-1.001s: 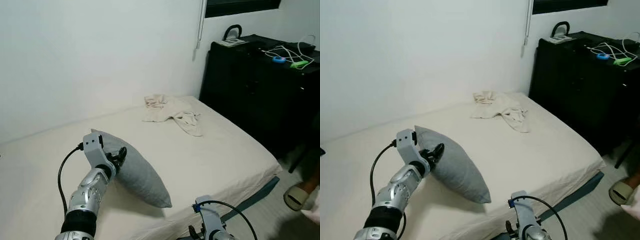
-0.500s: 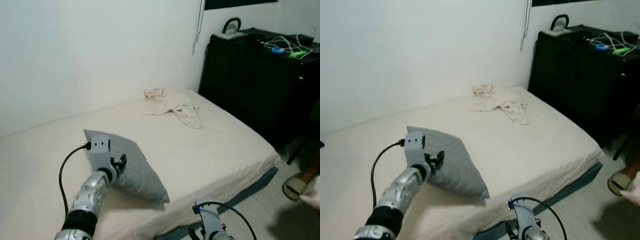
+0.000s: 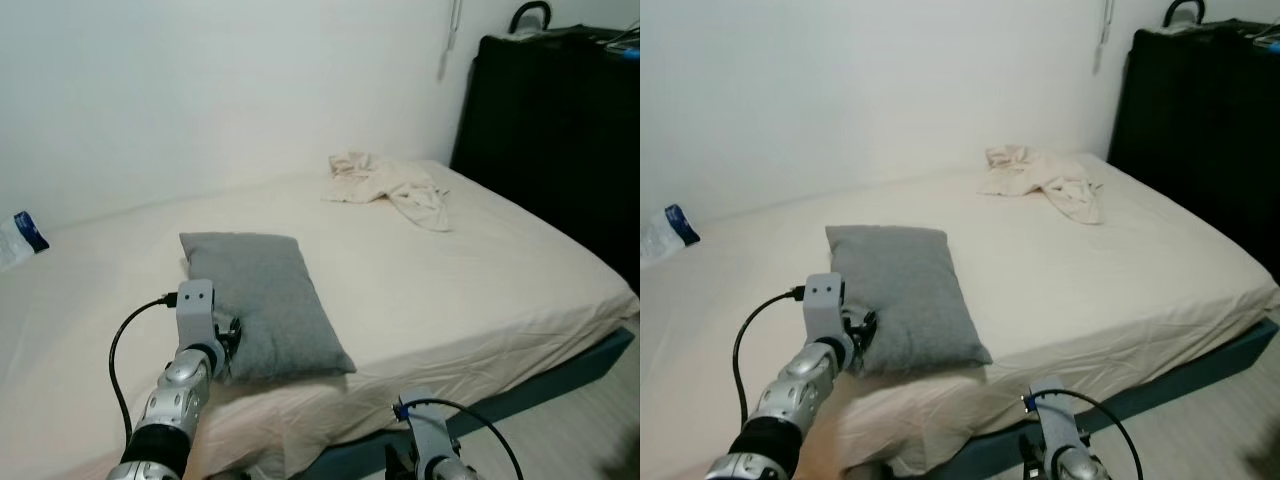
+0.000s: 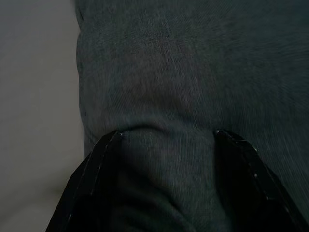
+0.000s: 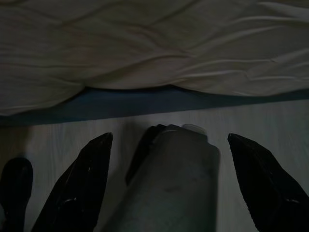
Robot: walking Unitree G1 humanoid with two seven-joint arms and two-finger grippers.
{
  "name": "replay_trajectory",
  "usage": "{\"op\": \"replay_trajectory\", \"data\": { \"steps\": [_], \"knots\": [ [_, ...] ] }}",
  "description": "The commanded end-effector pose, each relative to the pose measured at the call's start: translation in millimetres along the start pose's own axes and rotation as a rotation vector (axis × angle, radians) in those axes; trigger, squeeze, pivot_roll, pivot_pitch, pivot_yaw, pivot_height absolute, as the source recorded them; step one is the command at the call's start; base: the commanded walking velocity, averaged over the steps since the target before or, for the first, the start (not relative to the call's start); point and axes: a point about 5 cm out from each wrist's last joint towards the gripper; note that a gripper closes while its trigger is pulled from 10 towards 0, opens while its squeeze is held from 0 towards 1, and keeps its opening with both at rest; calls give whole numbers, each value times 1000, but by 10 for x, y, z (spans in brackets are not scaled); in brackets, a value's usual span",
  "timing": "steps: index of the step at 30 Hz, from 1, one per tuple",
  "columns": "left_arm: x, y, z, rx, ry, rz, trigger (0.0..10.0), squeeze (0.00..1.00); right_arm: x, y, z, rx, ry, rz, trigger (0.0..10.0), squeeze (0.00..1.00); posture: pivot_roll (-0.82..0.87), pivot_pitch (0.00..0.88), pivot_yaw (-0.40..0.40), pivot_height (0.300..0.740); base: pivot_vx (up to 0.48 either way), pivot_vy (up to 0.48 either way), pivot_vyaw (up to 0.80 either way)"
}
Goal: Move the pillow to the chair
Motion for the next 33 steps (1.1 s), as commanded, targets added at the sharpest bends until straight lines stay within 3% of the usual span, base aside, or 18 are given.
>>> {"op": "replay_trajectory", "data": {
  "steps": [1,3,4,8,15,18,21,22,25,28,31,32,33],
  "knots": [
    [25,21,-4,-9,40,-2,10000,0,-75,-15,-107,-45,5,26,10000,0,-44,0,12,569,0,0,0],
    [19,21,-12,-8,50,4,10000,0,-75,-15,-108,-45,3,26,10000,0,-44,0,12,569,0,0,0],
    [12,18,-17,-6,52,8,10000,1000,-75,-15,-109,-45,2,26,10000,0,-45,0,13,569,0,0,0],
    [-5,13,-34,-6,63,15,10000,1000,-75,-16,-110,-45,2,26,10000,0,-45,0,13,569,0,0,0],
    [-164,2,33,28,50,86,10000,1000,-76,-21,-128,-48,3,26,10000,0,-47,7,13,569,0,0,0],
    [-277,2,328,114,9,89,10000,1000,-74,-23,-135,-51,-3,27,10000,0,-44,12,10,569,0,0,0],
    [-316,-2,414,134,3,85,10000,1000,-75,-22,-134,-51,-3,27,10000,0,-41,12,9,569,0,0,0],
    [-416,-19,557,159,1,89,10000,1000,-76,-22,-132,-51,-5,28,10000,0,-40,13,10,569,0,0,0],
    [-512,-37,660,172,5,100,10000,1000,-76,-21,-130,-51,-6,28,10000,0,-39,13,9,569,0,0,0],
    [-694,-81,729,76,124,87,10000,1000,-85,-21,-131,-52,-8,31,10000,0,-34,15,8,569,0,0,0],
    [-771,-136,761,4,227,38,10000,1000,-94,-21,-135,-54,-11,33,10000,0,-32,16,7,569,0,0,0],
    [-782,-164,771,-19,284,4,10000,604,-96,-21,-136,-54,-12,34,10000,0,-32,16,8,569,0,0,0],
    [-782,-164,771,-19,284,4,10000,604,-96,-21,-136,-54,-12,34,10000,0,-32,16,8,569,0,0,0]
  ]
}}
Point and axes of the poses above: a point about 5 cm out from each wrist's last joint towards the gripper, its own y axis pointing out of the wrist towards the gripper, its own z axis along the axis of the wrist's last joint, x = y × z, and after that the axes turned 9 degrees about -y, right-handed
